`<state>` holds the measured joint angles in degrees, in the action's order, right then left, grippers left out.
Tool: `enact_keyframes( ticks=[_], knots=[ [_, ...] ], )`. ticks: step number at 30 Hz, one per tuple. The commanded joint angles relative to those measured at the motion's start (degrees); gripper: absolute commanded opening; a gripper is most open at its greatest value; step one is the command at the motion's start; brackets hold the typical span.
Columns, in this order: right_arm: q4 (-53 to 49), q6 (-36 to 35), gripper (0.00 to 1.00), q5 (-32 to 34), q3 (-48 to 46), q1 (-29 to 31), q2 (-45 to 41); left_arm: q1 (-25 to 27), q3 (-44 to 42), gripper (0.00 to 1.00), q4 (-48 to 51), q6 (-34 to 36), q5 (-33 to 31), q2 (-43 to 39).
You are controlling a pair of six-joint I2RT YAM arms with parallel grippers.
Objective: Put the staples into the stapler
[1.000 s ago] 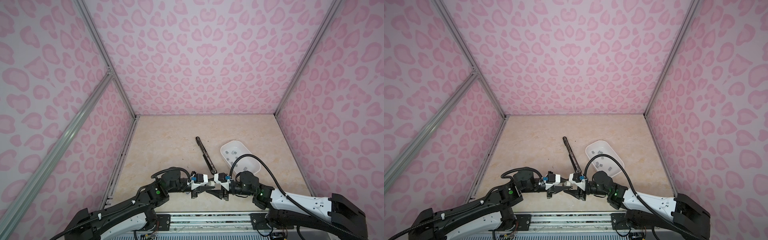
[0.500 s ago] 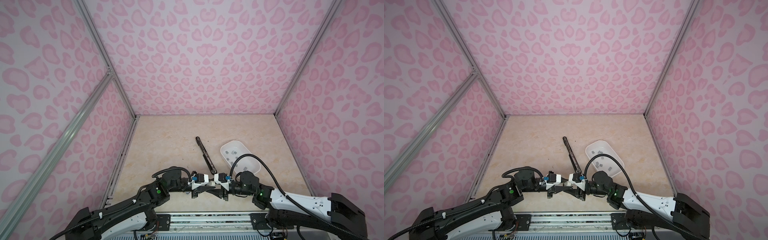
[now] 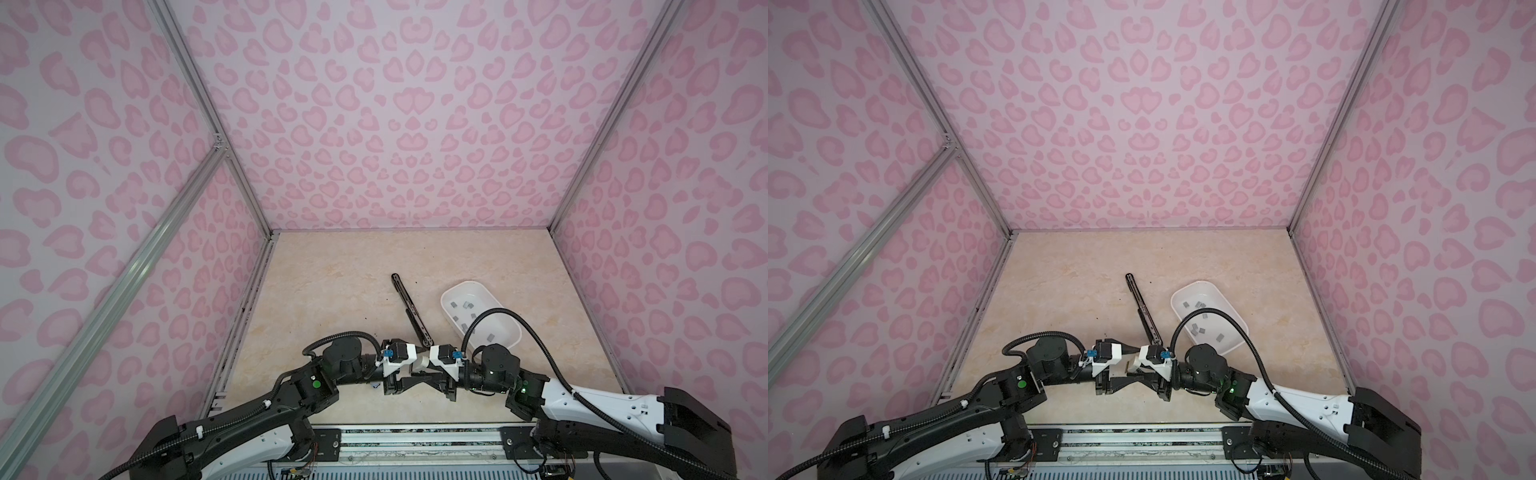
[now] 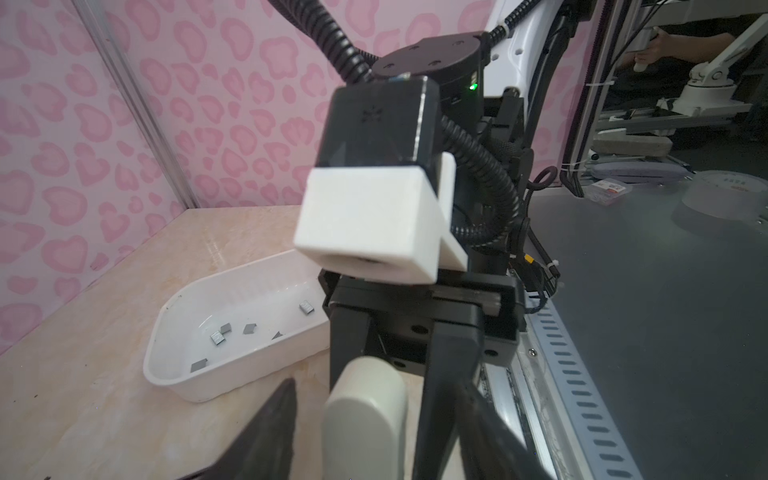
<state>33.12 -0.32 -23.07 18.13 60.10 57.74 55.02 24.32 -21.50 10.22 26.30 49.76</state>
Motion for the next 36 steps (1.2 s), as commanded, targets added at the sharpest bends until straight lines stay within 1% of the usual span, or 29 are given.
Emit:
enact_keyframes(
  ticks=[1,4,7,10,13,15,18,21,23,28,32,36],
  knots=[
    [0.7,2.0,0.21,5.4,-0.3,0.8,0.1,-0.1,-0.4,0.97,-3.0,-2.2,-7.0,-1.0],
    [-1.0,3.2,0.19,9.5,0.0,1.0,1.0,-0.1,-1.2,0.98,-3.7,-3.2,-11.5,-2.5],
    [-1.7,5.8,0.18,16.3,0.0,1.1,2.4,-0.1,-2.8,0.98,-4.8,-4.9,-19.0,-5.0],
    [-2.7,8.9,0.18,20.9,0.7,1.1,4.6,-0.2,-5.3,0.97,-6.6,-8.4,-32.0,-8.1],
    [-4.1,12.7,0.18,23.8,2.8,1.1,8.3,-0.9,-7.3,0.98,-6.9,-13.9,-49.0,-10.9],
    [-6.5,14.9,0.18,25.1,5.3,1.1,11.6,-2.6,-7.1,0.98,-4.5,-17.1,-54.2,-11.9],
    [-14.5,17.9,0.17,27.5,12.5,1.1,18.6,-5.6,-6.5,0.98,-1.3,-20.6,-54.9,-12.7],
    [-22.8,19.4,0.15,29.9,20.6,1.1,27.0,-6.2,-6.0,0.97,0.3,-22.6,-56.9,-12.7],
    [-26.2,20.3,0.14,30.7,24.6,0.6,32.0,-6.3,-5.9,0.98,1.0,-22.7,-57.4,-12.7],
    [-28.5,22.0,0.13,27.8,30.8,-2.2,41.5,-6.3,-5.0,0.98,2.8,-23.0,-59.8,-13.1],
    [-29.1,22.2,0.14,27.8,33.7,-3.3,45.3,-6.4,-5.2,0.98,3.0,-23.0,-59.7,-13.6],
    [-31.7,21.8,0.19,29.2,37.1,-3.9,48.9,-6.4,-5.0,0.98,3.2,-23.0,-59.3,-13.6]
  ],
)
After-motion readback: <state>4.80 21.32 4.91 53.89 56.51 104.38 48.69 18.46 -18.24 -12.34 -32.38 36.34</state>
